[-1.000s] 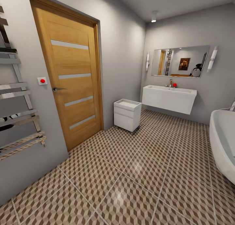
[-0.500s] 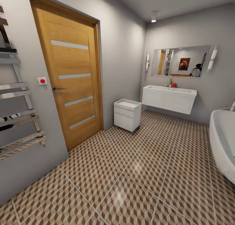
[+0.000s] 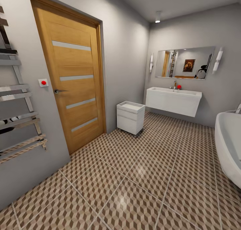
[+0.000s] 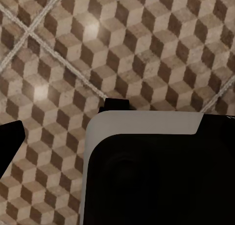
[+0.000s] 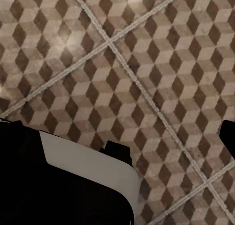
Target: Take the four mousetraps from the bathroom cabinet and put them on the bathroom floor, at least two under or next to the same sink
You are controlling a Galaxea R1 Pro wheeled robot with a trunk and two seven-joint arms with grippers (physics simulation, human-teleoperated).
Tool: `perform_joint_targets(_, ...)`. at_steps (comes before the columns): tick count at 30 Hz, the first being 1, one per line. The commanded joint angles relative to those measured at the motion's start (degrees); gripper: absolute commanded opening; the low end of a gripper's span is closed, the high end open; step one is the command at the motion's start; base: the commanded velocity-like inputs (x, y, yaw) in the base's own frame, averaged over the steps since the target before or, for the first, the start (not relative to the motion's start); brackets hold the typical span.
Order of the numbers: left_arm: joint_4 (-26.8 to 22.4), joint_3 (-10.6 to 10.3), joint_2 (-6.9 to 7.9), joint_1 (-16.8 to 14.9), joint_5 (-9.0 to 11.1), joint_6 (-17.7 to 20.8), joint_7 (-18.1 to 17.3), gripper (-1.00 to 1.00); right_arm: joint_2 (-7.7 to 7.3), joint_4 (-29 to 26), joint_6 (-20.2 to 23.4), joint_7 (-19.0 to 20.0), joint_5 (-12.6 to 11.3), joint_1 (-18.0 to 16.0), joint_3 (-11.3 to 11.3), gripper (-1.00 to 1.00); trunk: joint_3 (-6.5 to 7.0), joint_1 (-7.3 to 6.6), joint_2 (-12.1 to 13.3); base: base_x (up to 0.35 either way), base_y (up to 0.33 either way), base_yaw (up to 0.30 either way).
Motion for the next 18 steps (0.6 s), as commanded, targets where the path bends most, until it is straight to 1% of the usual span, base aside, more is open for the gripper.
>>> perform_joint_targets(1,0.2,0.4,0.02,-0.1,0.0,-0.4,-0.2,1.0,-0.01,0.0,-0.1,0.0,0.6,0.0,-0.2,1.0,-0.06,0.0,0.0,0.0,0.0,0.0)
perform_joint_targets(18,0.2,0.4,0.02,-0.1,0.0,-0.4,-0.2,1.0,-0.01,0.0,-0.1,0.0,0.6,0.0,-0.2,1.0,-0.06,0.0,0.0,0.0,0.0,0.0)
